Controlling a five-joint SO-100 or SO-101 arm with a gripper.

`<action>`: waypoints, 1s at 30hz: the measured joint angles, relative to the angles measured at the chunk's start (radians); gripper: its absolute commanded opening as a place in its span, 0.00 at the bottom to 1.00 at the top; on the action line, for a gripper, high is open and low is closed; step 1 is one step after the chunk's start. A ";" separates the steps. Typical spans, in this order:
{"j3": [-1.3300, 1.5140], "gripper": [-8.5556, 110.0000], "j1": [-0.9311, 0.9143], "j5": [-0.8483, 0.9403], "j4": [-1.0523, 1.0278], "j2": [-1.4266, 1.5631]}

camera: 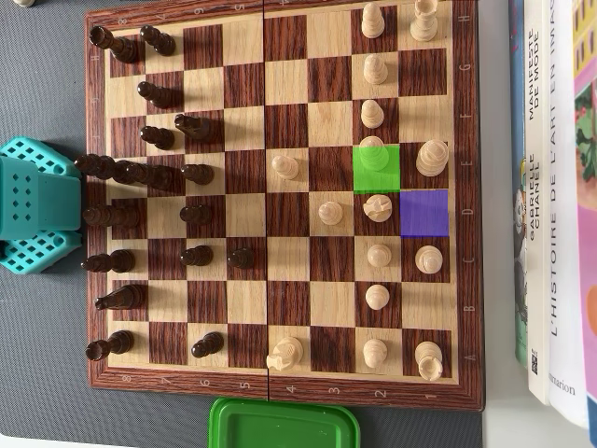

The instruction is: Play chess

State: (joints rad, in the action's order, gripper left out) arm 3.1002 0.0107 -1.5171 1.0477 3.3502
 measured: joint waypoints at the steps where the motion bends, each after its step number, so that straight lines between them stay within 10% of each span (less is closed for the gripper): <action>1: 0.005 0.19 0.000 0.000 0.040 0.009; 30: 0.040 0.19 -0.011 0.000 0.746 0.006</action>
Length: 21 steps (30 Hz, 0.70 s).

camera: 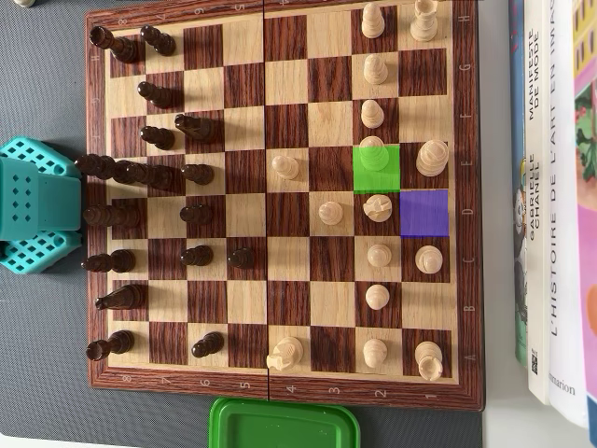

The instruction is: Play chess

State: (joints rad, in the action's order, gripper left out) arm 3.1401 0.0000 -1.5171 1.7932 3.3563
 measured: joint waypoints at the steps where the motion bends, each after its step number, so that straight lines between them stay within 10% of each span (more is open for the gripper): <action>1: 0.000 0.19 0.000 0.000 0.005 0.000; 21: 0.000 0.19 0.002 0.000 0.008 0.000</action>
